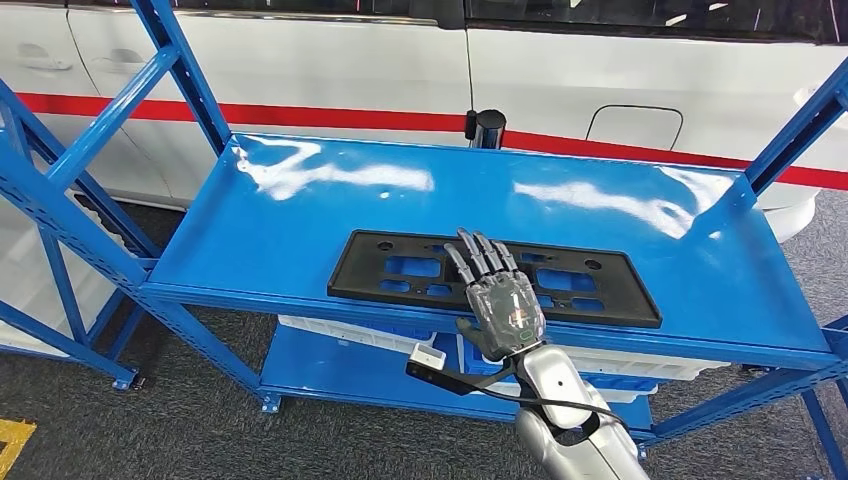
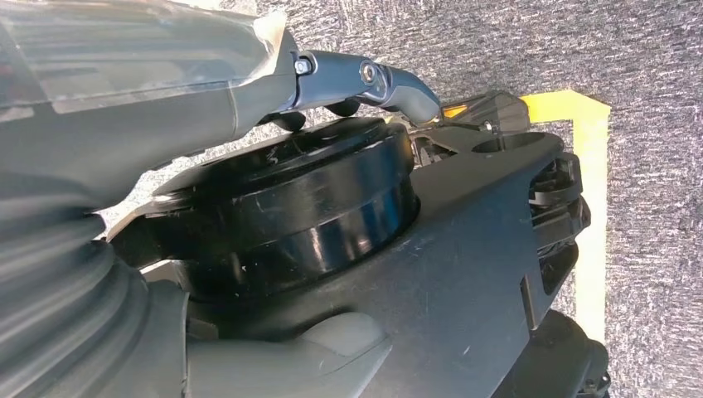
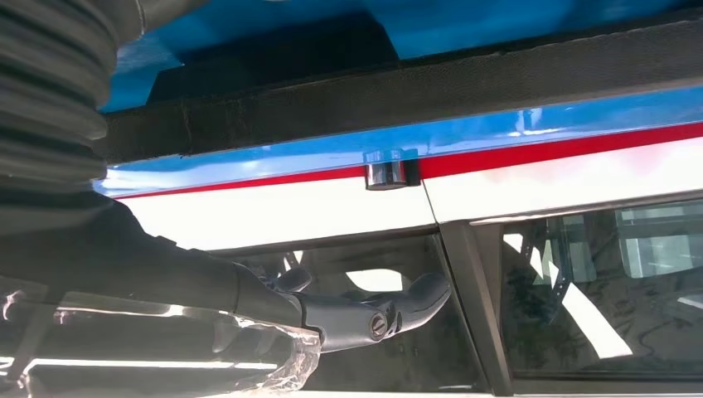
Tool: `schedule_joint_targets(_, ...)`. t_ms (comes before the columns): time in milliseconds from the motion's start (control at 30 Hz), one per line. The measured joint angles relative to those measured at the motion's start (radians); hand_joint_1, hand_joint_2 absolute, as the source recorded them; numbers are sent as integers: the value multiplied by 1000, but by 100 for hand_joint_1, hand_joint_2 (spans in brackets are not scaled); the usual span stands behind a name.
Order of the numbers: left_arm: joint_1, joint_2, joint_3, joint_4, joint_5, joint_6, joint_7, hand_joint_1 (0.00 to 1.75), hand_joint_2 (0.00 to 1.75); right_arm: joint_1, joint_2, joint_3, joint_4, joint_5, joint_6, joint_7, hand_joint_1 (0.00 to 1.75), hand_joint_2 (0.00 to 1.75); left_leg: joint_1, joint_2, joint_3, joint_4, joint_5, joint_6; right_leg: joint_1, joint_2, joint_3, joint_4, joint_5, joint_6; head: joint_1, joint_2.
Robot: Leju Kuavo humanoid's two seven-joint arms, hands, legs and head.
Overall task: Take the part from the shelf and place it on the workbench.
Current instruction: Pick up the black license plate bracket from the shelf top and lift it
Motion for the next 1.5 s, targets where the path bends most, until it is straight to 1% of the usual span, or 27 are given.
schedule_joint_targets(233, 0, 0, 0, 0, -11, -4, 0, 0, 175, -1, -3, 0, 18, 0, 0, 22, 0, 175, 0, 0, 0, 0, 0, 0, 0, 0, 0, 0, 0, 0, 0, 0)
schedule_joint_targets(633, 0, 0, 0, 0, -12, -6, 1, 0, 175, -6, -6, -4, 38, -1, -7, 25, 0, 175, 0, 0, 1, 0, 0, 0, 0, 0, 0, 0, 0, 0, 0, 0)
schedule_joint_targets(867, 0, 0, 0, 0, -19, -8, 1, 0, 175, -9, -5, -26, 40, 0, -11, 27, 0, 175, 0, 0, 1, 0, 0, 0, 0, 0, 1, 0, 0, 0, 0, 0)
schedule_joint_targets(1500, 0, 0, 0, 0, -22, -9, 1, 0, 175, -34, 14, -52, 76, 2, -10, 34, 0, 175, 0, 0, 1, 0, 0, 0, 0, 0, 1, 0, 0, 0, 0, 0)
